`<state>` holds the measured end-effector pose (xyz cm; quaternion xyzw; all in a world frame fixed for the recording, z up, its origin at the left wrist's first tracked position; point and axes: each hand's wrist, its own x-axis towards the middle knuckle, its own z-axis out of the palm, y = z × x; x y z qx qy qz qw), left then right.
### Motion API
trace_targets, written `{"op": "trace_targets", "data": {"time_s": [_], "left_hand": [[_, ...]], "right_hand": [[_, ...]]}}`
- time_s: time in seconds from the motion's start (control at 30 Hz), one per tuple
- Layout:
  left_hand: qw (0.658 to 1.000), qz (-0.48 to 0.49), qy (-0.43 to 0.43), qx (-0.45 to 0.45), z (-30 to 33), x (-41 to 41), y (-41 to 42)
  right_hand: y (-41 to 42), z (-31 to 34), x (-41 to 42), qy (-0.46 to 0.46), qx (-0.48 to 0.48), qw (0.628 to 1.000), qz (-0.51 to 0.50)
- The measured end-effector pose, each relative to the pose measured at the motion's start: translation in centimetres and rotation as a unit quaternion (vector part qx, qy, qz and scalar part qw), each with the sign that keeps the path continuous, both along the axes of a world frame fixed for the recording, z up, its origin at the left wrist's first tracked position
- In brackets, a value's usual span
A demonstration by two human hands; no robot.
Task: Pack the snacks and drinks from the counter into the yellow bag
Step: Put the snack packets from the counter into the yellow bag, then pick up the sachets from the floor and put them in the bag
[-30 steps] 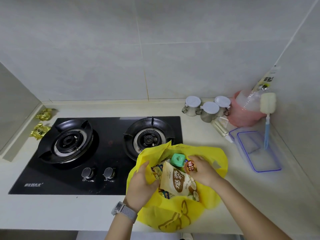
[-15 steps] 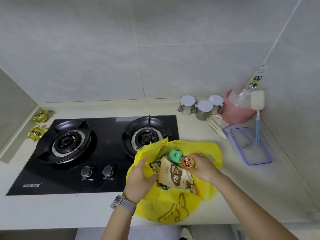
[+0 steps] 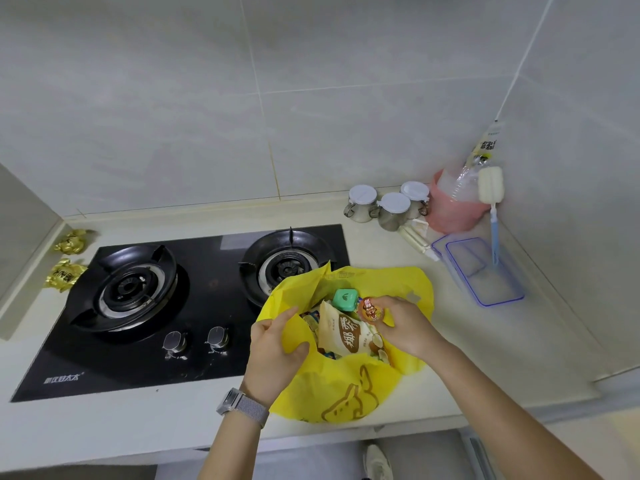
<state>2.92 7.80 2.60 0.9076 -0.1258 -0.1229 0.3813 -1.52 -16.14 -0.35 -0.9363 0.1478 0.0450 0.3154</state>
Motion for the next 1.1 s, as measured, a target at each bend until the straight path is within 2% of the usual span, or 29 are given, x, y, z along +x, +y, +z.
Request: {"op": "trace_targets", "data": {"time_s": [0.33, 0.5, 0.87, 1.1], "left_hand": [[0.999, 0.008, -0.041, -0.023, -0.1, -1.8, 3.4], [0.999, 0.037, -0.024, -0.029, 0.6, -3.2, 5.2], [0.981, 0.195, 0.011, 0.003, 0.5, -9.7, 10.9], [0.952, 0.298, 0.056, 0.035, -1.7, -18.2, 13.8]], "right_hand": [[3.0, 1.0, -2.7, -0.039, 0.023, 0.999, -0.024], [4.5, 2.3, -2.5, -0.069, 0.050, 0.996, -0.010], [8.6, 4.8, -1.2, -0.090, 0.033, 0.986, 0.133], [12.7, 4.8, -4.5, -0.110, 0.122, 0.954, 0.253]]}}
